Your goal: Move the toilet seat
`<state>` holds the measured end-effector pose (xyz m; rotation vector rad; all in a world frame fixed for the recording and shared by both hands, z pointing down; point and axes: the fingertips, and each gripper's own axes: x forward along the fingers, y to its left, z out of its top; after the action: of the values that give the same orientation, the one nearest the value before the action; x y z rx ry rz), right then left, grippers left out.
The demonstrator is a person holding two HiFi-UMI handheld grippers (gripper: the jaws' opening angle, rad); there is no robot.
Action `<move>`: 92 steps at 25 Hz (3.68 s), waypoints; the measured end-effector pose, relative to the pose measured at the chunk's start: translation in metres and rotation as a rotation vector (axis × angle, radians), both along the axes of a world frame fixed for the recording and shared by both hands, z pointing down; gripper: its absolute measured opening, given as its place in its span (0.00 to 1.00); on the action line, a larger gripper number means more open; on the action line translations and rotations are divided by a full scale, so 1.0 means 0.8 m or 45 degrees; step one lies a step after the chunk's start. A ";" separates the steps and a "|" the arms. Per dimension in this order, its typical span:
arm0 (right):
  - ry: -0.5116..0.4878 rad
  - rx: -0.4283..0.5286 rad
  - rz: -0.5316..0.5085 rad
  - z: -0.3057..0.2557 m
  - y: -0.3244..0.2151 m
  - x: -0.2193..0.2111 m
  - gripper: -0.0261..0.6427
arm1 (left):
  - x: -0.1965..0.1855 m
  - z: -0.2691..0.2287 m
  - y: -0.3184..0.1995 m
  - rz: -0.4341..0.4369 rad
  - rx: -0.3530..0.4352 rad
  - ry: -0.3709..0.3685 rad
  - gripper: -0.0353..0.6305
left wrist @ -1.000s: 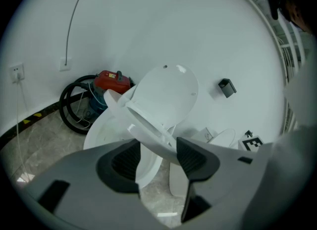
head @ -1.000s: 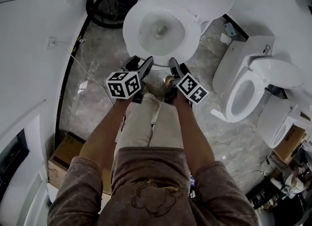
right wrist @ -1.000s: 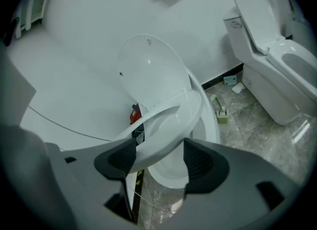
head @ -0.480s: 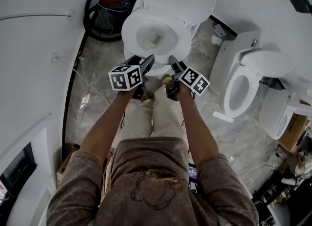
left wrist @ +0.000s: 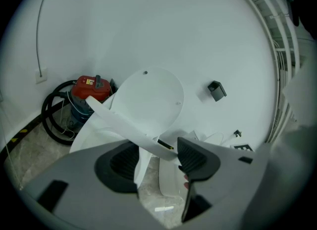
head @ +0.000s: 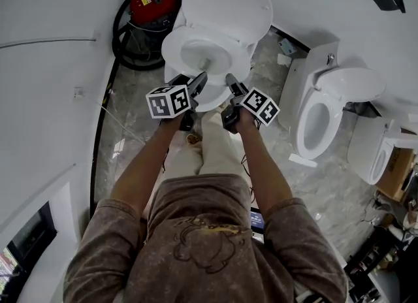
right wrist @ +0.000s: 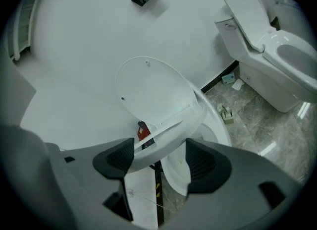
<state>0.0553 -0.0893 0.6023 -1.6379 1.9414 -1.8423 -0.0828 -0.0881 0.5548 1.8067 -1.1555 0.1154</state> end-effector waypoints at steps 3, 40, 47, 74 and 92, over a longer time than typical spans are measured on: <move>-0.015 -0.009 0.014 -0.007 -0.007 0.003 0.52 | 0.003 -0.008 -0.010 0.009 0.003 0.000 0.41; -0.426 -0.048 0.144 -0.088 -0.156 0.056 0.50 | 0.046 -0.101 -0.193 -0.174 0.112 0.098 0.47; -0.430 -0.045 0.163 -0.092 -0.171 0.058 0.50 | 0.047 -0.103 -0.212 -0.172 0.110 0.103 0.47; -0.347 0.041 0.285 -0.107 -0.262 0.085 0.44 | 0.076 -0.110 -0.321 0.019 0.015 0.165 0.42; -0.209 0.141 0.173 -0.130 -0.294 0.072 0.39 | 0.084 -0.116 -0.350 0.049 0.016 0.191 0.40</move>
<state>0.1127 -0.3243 0.4986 -1.4947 1.7844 -1.7274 -0.0159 -0.3679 0.4618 1.8166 -1.0182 -0.0054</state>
